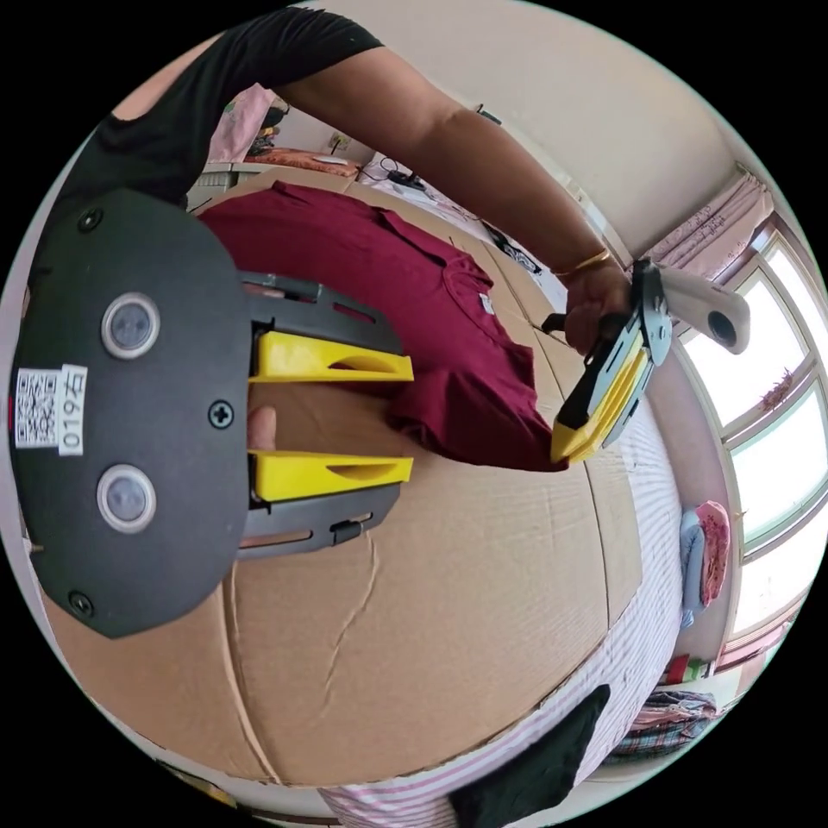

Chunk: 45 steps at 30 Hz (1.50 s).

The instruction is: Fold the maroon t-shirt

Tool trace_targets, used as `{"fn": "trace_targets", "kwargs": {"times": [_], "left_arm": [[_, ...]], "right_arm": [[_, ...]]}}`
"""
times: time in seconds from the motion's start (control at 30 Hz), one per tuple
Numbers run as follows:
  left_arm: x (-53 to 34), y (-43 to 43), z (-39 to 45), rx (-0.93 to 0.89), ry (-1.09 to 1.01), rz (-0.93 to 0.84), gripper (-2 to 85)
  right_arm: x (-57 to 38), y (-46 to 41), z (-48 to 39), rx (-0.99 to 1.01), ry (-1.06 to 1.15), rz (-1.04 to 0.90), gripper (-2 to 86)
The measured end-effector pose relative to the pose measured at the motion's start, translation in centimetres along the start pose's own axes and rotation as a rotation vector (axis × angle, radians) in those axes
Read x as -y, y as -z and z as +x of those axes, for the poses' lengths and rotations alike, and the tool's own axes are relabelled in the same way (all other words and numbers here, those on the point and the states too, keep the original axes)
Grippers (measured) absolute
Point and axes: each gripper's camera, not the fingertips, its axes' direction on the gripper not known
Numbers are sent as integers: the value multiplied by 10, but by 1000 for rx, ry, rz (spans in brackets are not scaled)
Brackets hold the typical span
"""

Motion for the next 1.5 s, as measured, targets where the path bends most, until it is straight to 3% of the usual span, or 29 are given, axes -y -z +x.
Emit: {"fn": "trace_targets", "kwargs": {"times": [0.3,0.5,0.7,0.87,0.93,1.03,1.33,1.5], "left_arm": [[-81,41,59,37,-16,147,6],[-131,57,107,94,-10,187,5],[-188,69,183,251,-5,239,6],[-246,77,253,382,10,302,7],[-265,76,276,405,19,315,8],[-288,72,309,436,23,296,8],[-321,61,382,457,-31,280,8],[-340,51,412,458,-34,287,9]], "right_arm": [[14,-25,2,60,43,-5,127],[14,-38,-11,12,150,-1,46],[8,-57,-41,-193,326,-10,31],[-2,-88,-65,-463,464,-9,83],[-3,-96,-65,-477,490,4,86],[0,-97,-56,-388,506,50,104],[39,-113,45,237,375,-40,182],[44,-141,62,298,372,-129,171]]}}
